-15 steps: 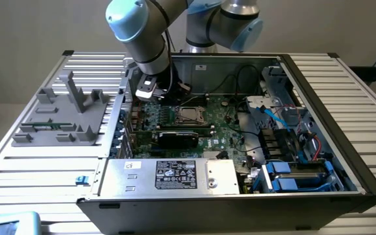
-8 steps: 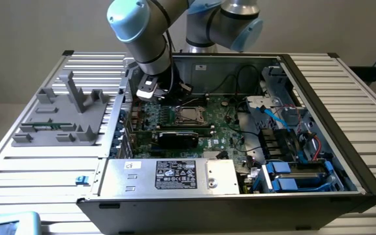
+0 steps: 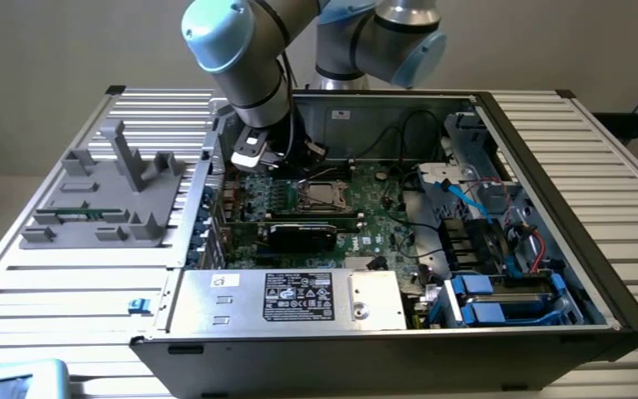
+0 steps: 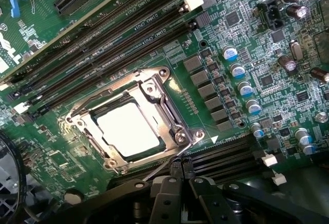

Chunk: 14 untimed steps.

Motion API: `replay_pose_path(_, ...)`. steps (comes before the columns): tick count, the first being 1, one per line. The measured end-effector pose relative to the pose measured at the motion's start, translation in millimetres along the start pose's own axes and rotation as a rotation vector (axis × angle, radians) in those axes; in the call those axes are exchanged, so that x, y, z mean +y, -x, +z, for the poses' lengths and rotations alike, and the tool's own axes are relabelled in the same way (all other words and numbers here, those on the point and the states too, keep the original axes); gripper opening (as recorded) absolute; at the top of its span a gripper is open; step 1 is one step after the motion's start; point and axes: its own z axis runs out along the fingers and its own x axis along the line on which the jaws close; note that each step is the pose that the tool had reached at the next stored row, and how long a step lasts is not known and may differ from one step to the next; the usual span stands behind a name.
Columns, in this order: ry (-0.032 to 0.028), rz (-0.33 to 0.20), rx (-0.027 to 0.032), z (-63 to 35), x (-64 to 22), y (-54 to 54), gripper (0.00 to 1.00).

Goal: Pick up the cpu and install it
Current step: 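Install the first cpu locking lever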

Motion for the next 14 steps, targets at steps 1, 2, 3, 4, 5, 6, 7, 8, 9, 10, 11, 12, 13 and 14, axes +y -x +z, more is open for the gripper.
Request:
replay_pose_path(1, -0.0001, 0.003, 0.0009, 0.3, 0.1, 0.0, 0.11)
replay_pose_path(2, -0.0004, 0.006, 0.0017, 0.7, 0.2, -0.1, 0.11)
replay_pose_path(3, -0.0008, 0.009, 0.0023, 1.1, 0.3, -0.1, 0.11)
replay_pose_path(4, -0.0011, 0.011, 0.0029, 1.5, 0.4, -0.1, 0.11)
replay_pose_path(5, -0.0014, 0.014, 0.0035, 1.7, 0.4, -0.2, 0.11)
replay_pose_path(6, -0.0015, 0.016, 0.0041, 2.0, 0.4, -0.4, 0.11)
replay_pose_path(7, -0.0019, 0.018, 0.0048, 2.3, 0.3, -0.6, 0.11)
replay_pose_path(8, -0.0021, 0.021, 0.0055, 2.5, 0.3, -0.7, 0.11)
replay_pose_path(9, -0.0023, 0.023, 0.0061, 2.8, 0.2, -1.1, 0.11)
replay_pose_path(10, -0.0023, 0.025, 0.007, 3.1, 0.1, -1.4, 0.11)
replay_pose_path(11, -0.002, 0.027, 0.0079, 3.4, 0.0, -1.7, 0.11)
replay_pose_path(12, -0.0017, 0.029, 0.0088, 3.6, 0.0, -1.9, 0.11)
replay_pose_path(13, -0.0014, 0.031, 0.0096, 3.7, -0.1, -2.0, 0.11)
replay_pose_path(14, -0.0011, 0.033, 0.0103, 3.9, -0.1, -2.2, 0.11)
